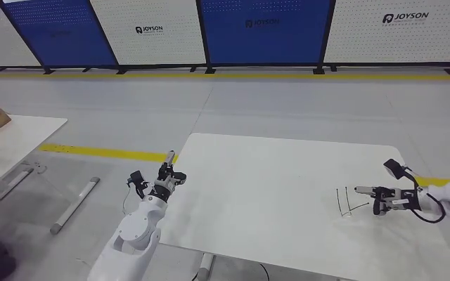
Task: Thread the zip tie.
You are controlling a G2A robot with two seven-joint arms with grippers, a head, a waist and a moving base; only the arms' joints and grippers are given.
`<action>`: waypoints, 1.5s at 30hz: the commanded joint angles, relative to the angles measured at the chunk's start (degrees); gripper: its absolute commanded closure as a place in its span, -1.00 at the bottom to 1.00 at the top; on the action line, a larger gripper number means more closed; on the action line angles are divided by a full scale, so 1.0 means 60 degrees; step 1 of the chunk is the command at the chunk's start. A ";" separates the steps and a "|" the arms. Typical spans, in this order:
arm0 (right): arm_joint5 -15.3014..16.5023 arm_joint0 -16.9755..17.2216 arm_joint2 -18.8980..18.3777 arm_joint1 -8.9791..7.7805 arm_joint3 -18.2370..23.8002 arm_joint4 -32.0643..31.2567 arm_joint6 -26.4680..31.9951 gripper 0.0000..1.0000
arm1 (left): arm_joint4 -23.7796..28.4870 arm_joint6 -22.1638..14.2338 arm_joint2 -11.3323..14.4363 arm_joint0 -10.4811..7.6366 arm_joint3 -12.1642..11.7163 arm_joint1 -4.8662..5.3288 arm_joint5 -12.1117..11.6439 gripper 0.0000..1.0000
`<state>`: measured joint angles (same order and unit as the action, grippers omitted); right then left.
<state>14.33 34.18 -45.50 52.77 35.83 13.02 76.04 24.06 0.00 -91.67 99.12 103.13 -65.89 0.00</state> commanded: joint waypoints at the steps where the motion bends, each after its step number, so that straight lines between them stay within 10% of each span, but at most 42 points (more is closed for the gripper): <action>1: -0.0001 0.0000 0.0000 0.0000 -0.0001 -0.0001 0.0000 -1.00 | 0.0000 0.0000 0.0000 0.0000 0.0000 0.0000 0.0000 -1.00; 18: -0.0099 0.0420 -0.0441 -0.0106 0.0075 0.0192 -0.0215 -1.00 | 0.0000 0.0000 0.0000 0.0000 0.0000 0.0000 0.0000 -1.00; 26: -0.0002 0.0488 -0.0649 -0.0137 -0.0040 0.0245 -0.0147 0.08 | 0.0000 0.0000 0.0000 0.0000 0.0000 0.0000 0.0000 -1.00; 45: -0.0128 0.0411 -0.0790 -0.0010 -0.0531 0.0183 0.0009 0.26 | 0.0000 0.0000 0.0000 0.0000 0.0000 0.0000 0.0000 -1.00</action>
<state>13.47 36.76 -50.09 52.69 33.05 13.99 76.13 24.06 0.00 -91.67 99.12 103.13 -65.89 0.00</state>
